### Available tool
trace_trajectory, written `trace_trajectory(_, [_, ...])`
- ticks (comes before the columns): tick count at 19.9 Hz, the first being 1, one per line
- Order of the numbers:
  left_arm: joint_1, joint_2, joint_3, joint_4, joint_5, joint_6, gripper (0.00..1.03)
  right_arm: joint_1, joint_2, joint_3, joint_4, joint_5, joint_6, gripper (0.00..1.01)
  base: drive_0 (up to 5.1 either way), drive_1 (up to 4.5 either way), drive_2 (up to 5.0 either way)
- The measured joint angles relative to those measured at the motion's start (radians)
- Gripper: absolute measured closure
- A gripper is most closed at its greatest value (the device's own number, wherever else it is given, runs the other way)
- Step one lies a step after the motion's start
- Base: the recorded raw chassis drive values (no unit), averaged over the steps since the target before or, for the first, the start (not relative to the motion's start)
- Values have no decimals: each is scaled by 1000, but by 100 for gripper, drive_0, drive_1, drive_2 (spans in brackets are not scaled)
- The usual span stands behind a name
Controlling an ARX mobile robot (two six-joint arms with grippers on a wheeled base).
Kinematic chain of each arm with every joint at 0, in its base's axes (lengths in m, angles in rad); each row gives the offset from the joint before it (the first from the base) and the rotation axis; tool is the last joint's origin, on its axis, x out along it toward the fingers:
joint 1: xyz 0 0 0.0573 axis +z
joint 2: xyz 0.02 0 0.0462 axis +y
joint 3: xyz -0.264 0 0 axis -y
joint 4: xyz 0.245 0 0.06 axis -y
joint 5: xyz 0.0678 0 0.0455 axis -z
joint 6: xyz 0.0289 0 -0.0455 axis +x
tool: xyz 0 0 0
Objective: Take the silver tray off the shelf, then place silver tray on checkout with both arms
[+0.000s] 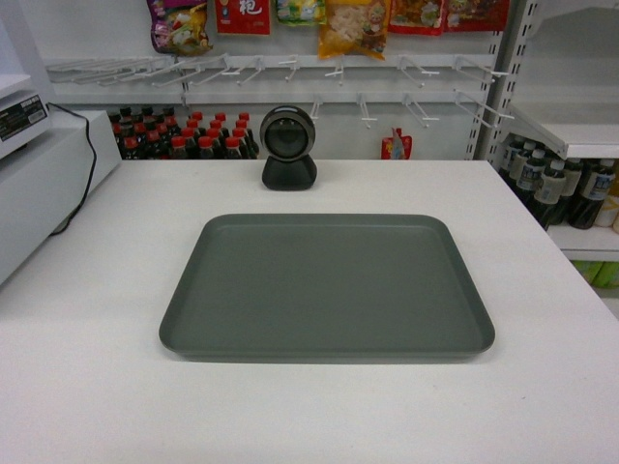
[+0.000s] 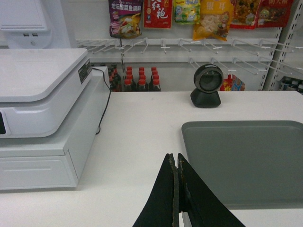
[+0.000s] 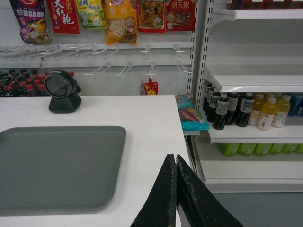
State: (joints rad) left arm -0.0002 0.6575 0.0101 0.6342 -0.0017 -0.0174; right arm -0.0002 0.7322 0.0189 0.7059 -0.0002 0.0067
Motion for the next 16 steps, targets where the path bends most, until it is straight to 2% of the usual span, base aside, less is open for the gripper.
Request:
trace_trajectory(7, [0,-108,0,-97,0,0,102,0,-111,-6,-102,0,0,98,0,0,0])
trace_trajectory(8, [0,-159,0,-142,0,0,102,0,-170,-6,-152,0,0,98,0,0,0])
trace_trajectory(10, [0,-343,0,-321,0,0,102,0,-375,-6,-347,0,0,98,0,0,0])
trace_trajectory(11, [0,-387,0,-364,0,0,102,0,-423,-6,-395,0,0,98,0,0,0])
trace_trajectory(16, [0,-480,0,-457,0,0,102,0,-533,-6,-504,0,0,98,0,0,0])
